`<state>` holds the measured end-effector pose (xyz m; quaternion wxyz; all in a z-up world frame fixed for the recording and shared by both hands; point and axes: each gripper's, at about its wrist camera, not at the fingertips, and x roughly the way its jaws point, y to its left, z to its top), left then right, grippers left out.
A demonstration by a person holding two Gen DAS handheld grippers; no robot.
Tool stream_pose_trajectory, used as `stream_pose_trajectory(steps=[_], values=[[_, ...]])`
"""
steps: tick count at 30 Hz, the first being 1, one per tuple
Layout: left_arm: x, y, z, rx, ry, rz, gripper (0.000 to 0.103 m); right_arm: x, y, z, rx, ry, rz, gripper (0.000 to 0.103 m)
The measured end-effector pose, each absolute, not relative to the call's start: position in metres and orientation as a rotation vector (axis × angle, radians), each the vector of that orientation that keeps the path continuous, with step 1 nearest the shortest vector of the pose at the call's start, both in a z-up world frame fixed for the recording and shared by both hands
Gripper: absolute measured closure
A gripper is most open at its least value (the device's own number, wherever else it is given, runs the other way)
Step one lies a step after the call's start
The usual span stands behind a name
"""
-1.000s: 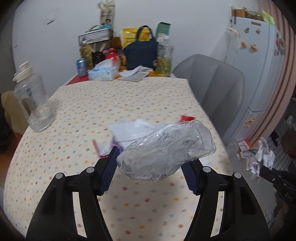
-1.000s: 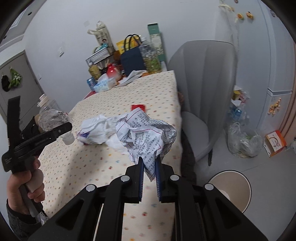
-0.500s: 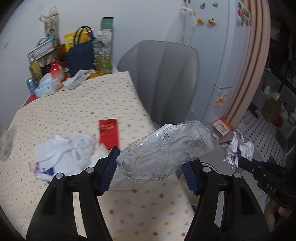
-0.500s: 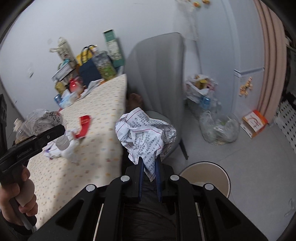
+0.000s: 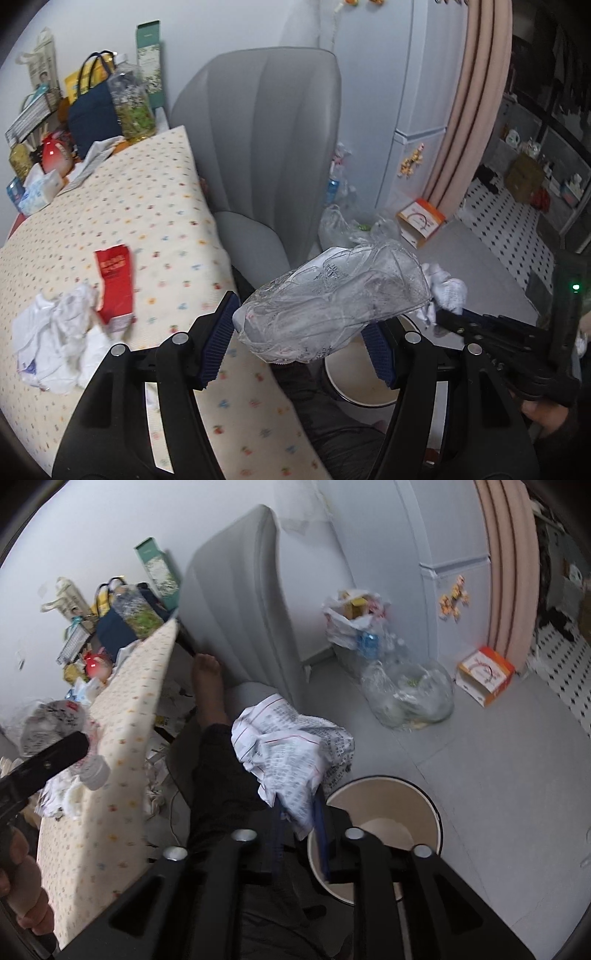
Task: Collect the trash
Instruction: 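Carry the bottle in the left tool while the right tool carries the paper to the white bin, then open the right tool over the bin while the left tool releases the bottle into it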
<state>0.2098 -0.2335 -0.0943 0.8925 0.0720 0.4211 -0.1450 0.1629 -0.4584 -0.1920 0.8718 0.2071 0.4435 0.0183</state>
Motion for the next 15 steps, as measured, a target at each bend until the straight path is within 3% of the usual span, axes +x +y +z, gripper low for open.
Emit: stream_pose_trajectory(steps=[1, 2, 15], values=[[0.212, -0.237, -0.097, 0.155, 0.880, -0.305, 0.038, 0.163, -0.462, -0.197, 0.440, 0.927, 0.024, 0.040], [0.214, -0.241, -0.100, 0.162, 0.888, -0.310, 0.038, 0.162, -0.464, -0.200, 0.439, 0.923, 0.011, 0.038], [0.224, -0.316, -0.139, 0.238, 0.984, -0.433, 0.038, 0.121, -0.535, -0.197, 0.501, 0.890, -0.123, 0.038]])
